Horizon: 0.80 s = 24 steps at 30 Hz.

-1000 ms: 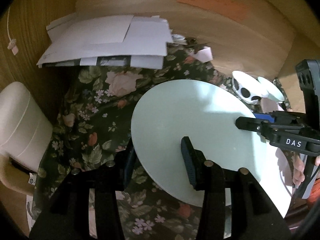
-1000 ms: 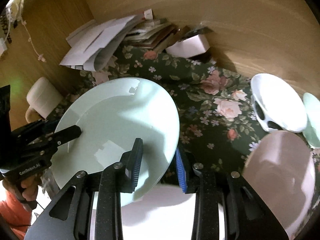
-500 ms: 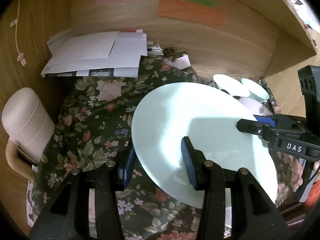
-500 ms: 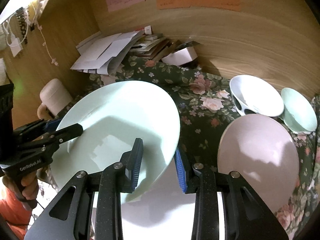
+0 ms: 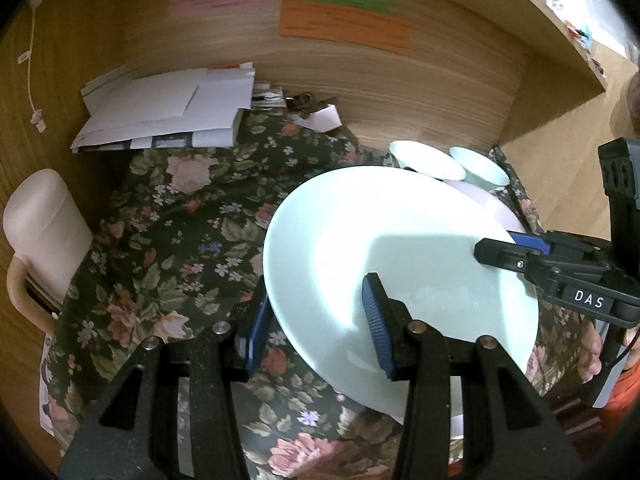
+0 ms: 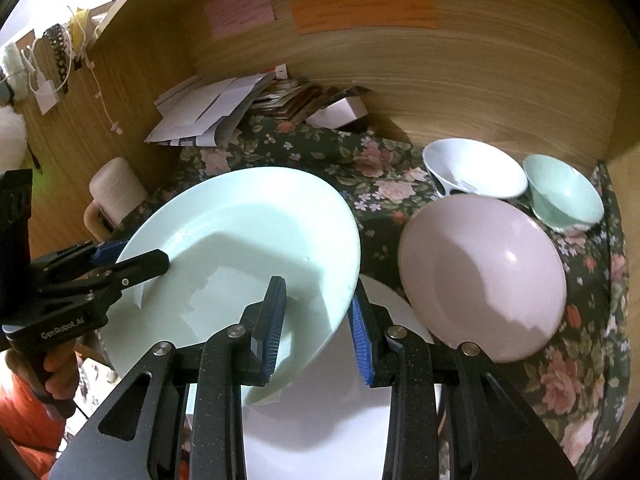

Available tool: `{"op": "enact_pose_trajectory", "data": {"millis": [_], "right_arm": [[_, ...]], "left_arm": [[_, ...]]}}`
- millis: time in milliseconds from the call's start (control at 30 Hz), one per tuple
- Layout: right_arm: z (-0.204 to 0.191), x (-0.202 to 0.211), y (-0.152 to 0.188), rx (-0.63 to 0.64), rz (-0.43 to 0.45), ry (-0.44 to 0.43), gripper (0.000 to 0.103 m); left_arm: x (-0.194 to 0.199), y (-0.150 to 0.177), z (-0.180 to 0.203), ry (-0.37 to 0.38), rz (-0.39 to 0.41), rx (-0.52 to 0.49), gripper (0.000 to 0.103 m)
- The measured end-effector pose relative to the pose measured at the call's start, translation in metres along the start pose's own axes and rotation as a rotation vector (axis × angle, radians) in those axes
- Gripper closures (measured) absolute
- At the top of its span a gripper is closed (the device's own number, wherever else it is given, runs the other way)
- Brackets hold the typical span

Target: Organize plates and bowls

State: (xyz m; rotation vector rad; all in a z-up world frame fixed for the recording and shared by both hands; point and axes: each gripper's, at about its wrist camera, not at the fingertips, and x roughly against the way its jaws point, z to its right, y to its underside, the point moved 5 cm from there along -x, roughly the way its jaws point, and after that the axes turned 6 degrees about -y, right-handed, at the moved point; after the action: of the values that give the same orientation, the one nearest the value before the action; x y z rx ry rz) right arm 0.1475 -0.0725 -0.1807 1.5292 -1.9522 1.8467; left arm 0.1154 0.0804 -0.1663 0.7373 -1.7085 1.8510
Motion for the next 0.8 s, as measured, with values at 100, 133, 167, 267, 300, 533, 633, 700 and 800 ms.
{"op": "enact_pose_trajectory", "data": {"millis": [100, 133, 167, 267, 300, 533, 633, 700, 800], "right_arm": [[0.002, 0.005, 0.008, -0.008, 0.003, 0.007, 0.075], [0.003, 0.007, 0.01, -0.012, 0.003, 0.008, 0.075], [0.005, 0.009, 0.013, -0.018, 0.004, 0.009, 0.075], [0.009, 0.012, 0.019, -0.033, 0.003, 0.01, 0.075], [0.01, 0.013, 0.022, -0.038, 0.003, 0.01, 0.075], [0.019, 0.011, 0.042, -0.074, -0.021, 0.007, 0.075], [0.022, 0.008, 0.05, -0.088, -0.035, 0.001, 0.075], [0.024, 0.007, 0.055, -0.102, -0.042, -0.004, 0.075], [0.027, 0.004, 0.062, -0.121, -0.051, -0.01, 0.075]], "left_arm": [[0.002, 0.005, 0.007, 0.009, -0.002, -0.005, 0.059], [0.002, 0.007, 0.009, 0.011, -0.004, -0.006, 0.059], [0.002, 0.009, 0.012, 0.015, -0.007, -0.007, 0.059], [0.002, 0.015, 0.019, 0.023, -0.013, -0.009, 0.059], [0.001, 0.018, 0.021, 0.026, -0.016, -0.01, 0.059], [-0.005, 0.033, 0.034, 0.032, -0.052, -0.022, 0.059], [-0.009, 0.039, 0.036, 0.03, -0.068, -0.023, 0.059], [-0.011, 0.043, 0.037, 0.027, -0.078, -0.024, 0.059], [-0.016, 0.047, 0.039, 0.025, -0.091, -0.025, 0.059]]}}
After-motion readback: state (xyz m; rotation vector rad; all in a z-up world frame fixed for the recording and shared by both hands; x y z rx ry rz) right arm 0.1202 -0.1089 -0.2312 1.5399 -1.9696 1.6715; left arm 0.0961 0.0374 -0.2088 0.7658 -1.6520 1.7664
